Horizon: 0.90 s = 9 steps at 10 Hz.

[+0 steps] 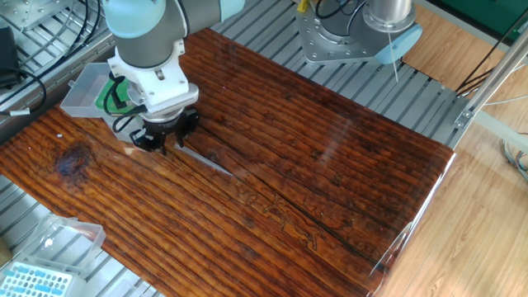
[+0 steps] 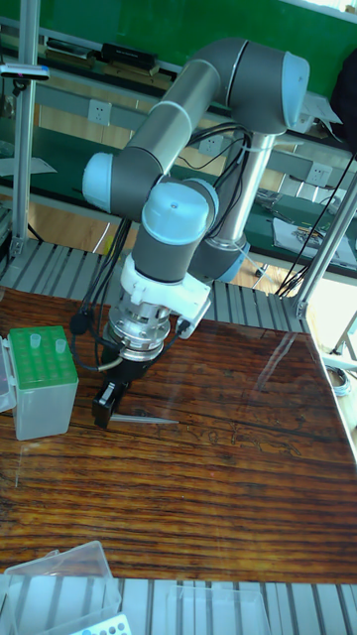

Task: Insert a large pipette tip into the holder for large pipette tips

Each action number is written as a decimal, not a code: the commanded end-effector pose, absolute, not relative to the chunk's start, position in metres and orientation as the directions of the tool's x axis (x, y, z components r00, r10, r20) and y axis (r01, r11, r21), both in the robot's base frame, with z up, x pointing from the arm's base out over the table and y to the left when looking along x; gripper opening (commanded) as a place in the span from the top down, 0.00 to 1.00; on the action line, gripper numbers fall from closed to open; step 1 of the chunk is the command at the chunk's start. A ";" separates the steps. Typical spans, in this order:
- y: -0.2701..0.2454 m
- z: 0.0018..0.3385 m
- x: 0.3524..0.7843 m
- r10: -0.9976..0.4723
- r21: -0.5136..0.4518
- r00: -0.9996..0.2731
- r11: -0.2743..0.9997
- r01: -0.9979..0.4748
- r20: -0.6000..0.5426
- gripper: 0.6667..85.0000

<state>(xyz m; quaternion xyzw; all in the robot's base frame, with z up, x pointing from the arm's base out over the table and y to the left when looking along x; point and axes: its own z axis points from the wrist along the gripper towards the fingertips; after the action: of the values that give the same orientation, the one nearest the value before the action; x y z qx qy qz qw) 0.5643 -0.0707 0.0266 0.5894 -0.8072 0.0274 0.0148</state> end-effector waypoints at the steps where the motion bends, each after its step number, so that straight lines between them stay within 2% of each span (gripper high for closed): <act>1: -0.071 0.019 0.562 -0.969 0.008 -0.245 0.245 -0.969 0.027 0.54; 3: -0.080 0.018 0.564 -0.973 -0.008 -0.226 0.226 -0.974 0.047 0.54; 9: -0.078 0.012 0.547 -0.981 0.044 -0.190 0.191 -0.981 0.034 0.54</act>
<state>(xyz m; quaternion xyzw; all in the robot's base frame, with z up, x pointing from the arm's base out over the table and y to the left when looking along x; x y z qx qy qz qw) 0.5505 -0.0805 0.0140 0.6325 -0.7740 0.0036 0.0294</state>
